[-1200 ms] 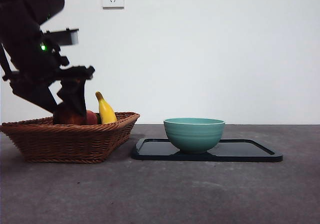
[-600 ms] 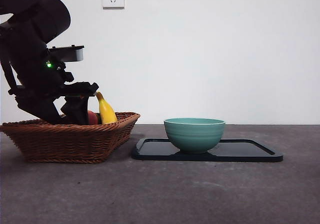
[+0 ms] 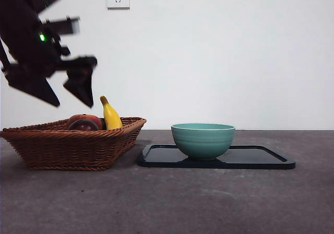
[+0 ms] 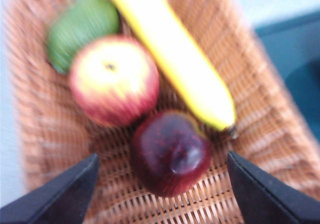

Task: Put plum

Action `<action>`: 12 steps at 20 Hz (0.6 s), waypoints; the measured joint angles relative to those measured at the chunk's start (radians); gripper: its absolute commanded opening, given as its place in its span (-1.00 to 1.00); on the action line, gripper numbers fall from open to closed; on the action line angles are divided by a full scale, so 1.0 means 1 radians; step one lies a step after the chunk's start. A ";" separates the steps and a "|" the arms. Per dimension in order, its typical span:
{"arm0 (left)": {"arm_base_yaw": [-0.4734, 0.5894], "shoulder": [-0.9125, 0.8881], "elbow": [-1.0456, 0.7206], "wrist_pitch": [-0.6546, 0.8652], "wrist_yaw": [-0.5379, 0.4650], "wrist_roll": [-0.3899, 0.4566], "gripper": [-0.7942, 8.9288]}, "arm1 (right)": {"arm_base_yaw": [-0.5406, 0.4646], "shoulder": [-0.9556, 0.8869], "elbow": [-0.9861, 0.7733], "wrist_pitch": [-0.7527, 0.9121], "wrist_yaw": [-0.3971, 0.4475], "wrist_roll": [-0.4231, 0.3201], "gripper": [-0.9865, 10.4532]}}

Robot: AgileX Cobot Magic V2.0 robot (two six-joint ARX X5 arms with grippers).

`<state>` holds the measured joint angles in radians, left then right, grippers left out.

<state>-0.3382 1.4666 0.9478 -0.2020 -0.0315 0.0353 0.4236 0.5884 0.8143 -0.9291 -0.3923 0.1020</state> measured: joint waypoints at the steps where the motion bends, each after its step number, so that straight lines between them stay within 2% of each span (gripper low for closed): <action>1: 0.000 -0.029 0.000 -0.015 0.000 0.000 0.00 | 0.000 0.000 0.000 0.003 0.000 0.000 -0.45; 5: -0.013 -0.196 0.000 -0.114 0.018 0.000 0.00 | 0.000 0.000 0.000 0.006 0.000 0.000 -0.45; 12: -0.027 -0.495 0.000 -0.325 0.290 -0.023 0.00 | 0.000 0.000 0.000 0.007 0.000 0.000 -0.45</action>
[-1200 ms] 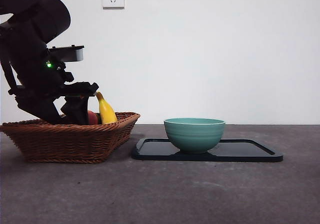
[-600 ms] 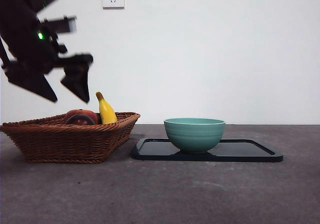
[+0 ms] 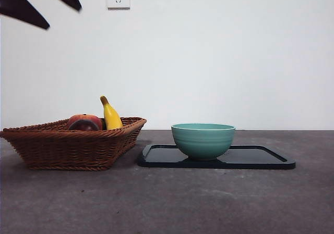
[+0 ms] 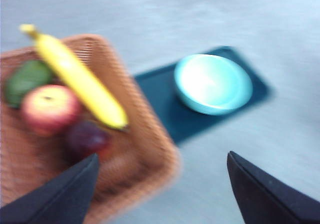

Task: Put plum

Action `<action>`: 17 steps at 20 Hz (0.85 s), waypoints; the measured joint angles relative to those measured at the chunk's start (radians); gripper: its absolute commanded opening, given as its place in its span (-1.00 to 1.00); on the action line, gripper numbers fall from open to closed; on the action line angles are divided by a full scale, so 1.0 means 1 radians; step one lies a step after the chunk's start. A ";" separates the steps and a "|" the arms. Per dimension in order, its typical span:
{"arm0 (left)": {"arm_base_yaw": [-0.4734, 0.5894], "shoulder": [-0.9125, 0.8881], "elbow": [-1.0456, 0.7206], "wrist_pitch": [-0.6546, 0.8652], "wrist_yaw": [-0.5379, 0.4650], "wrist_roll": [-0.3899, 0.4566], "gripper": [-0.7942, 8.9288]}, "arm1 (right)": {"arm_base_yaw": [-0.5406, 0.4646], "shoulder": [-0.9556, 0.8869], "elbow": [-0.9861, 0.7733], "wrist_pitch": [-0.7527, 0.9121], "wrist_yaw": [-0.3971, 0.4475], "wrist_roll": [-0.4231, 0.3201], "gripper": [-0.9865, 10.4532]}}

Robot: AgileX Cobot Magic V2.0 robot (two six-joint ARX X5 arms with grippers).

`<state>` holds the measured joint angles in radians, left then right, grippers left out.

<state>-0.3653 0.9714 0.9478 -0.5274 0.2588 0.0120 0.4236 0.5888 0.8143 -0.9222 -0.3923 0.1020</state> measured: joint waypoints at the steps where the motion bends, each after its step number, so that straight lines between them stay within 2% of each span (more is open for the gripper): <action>1: 0.000 -0.029 0.000 -0.031 0.034 0.000 0.00 | 0.000 0.000 0.000 0.000 0.000 0.000 -0.45; 8: 0.000 -0.141 0.000 -0.310 0.266 0.006 -0.01 | 0.000 0.000 0.000 0.000 0.000 0.006 -0.45; 15: -0.004 -0.140 0.000 -0.330 0.275 0.025 -0.01 | 0.000 0.000 0.000 0.000 0.002 0.017 -0.45; 17: -0.004 -0.140 0.000 -0.330 0.275 0.025 -0.01 | 0.000 0.000 0.000 0.029 0.037 0.048 -0.44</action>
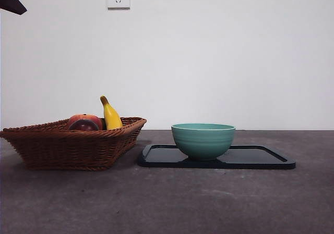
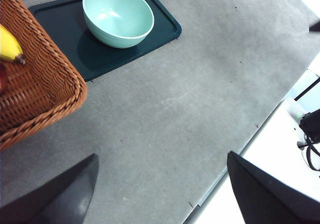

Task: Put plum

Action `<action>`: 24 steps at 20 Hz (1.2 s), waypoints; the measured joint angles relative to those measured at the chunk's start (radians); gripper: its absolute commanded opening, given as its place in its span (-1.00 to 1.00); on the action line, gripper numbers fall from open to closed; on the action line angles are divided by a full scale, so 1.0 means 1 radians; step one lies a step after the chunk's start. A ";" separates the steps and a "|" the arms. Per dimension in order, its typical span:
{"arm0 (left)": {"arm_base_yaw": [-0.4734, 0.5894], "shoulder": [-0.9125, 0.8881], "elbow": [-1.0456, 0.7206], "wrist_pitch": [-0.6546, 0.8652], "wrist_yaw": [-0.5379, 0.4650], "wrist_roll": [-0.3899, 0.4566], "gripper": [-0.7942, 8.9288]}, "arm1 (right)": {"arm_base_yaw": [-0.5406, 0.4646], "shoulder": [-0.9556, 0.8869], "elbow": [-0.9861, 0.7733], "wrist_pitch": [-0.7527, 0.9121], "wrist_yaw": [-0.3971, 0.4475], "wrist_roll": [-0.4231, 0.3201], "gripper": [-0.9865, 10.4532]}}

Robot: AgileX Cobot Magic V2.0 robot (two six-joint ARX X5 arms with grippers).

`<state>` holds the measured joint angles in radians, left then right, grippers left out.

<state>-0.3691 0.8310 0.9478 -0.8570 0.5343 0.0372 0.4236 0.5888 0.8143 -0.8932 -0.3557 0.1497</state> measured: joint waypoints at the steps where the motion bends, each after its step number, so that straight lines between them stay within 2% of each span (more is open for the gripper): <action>1: 0.000 0.000 0.000 0.000 0.000 0.000 -0.01 | 0.000 0.004 0.000 0.029 0.015 0.024 -0.43; 4: 0.000 0.000 0.000 0.001 0.000 0.002 -0.01 | -0.002 0.074 0.021 0.125 0.047 0.103 -0.43; 6: 0.000 0.000 0.000 0.001 0.000 0.002 -0.01 | -0.012 0.177 0.082 0.146 0.086 0.121 -0.38; 7: 0.000 0.000 0.000 0.001 0.000 0.003 -0.01 | -0.021 0.240 0.121 0.148 0.095 0.121 -0.33; 17: 0.000 0.000 0.000 0.001 0.000 0.018 -0.01 | -0.132 0.844 0.554 0.151 0.099 0.047 -0.33; 24: 0.000 0.000 0.000 0.002 0.000 0.018 -0.01 | -0.143 1.119 0.619 0.188 0.099 0.023 -0.33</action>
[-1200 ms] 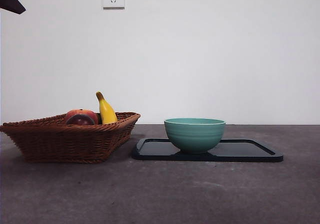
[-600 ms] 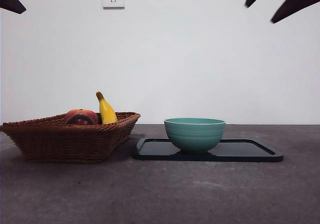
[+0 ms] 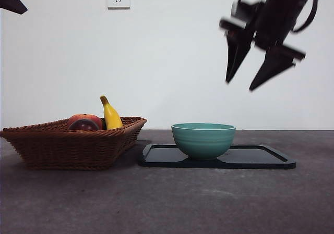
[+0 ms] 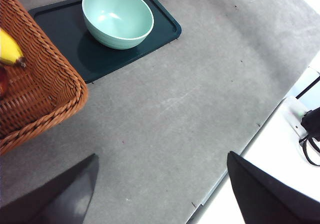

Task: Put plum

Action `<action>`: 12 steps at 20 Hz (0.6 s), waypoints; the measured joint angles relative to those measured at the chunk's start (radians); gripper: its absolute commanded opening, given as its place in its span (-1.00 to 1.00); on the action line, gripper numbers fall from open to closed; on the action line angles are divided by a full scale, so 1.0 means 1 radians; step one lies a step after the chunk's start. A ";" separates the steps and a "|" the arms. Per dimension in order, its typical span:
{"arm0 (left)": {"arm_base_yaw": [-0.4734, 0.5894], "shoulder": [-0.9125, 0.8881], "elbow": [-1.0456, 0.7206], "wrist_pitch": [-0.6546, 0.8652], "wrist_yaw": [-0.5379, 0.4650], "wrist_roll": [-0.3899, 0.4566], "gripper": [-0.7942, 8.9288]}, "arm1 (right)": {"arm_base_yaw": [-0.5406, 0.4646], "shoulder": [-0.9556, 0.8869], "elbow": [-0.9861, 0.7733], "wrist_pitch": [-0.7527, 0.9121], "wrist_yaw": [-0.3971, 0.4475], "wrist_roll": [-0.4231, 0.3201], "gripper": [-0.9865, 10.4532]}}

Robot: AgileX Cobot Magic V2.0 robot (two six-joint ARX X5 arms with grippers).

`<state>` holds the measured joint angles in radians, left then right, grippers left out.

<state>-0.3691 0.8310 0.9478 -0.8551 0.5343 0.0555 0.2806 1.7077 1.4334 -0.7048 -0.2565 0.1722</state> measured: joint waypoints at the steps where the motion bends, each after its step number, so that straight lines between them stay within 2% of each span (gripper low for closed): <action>1: 0.000 0.000 0.000 0.000 0.000 0.000 -0.01 | 0.000 0.032 0.000 0.013 0.000 -0.002 -0.33; 9: 0.000 0.000 0.000 0.000 0.000 0.000 -0.01 | 0.021 0.185 0.000 0.061 -0.002 -0.008 -0.33; 12: 0.000 0.000 0.000 0.000 0.000 0.000 -0.01 | 0.033 0.214 0.000 0.075 0.006 -0.008 -0.54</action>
<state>-0.3691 0.8310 0.9478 -0.8555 0.5343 0.0559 0.3134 1.9221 1.4334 -0.6300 -0.2504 0.1638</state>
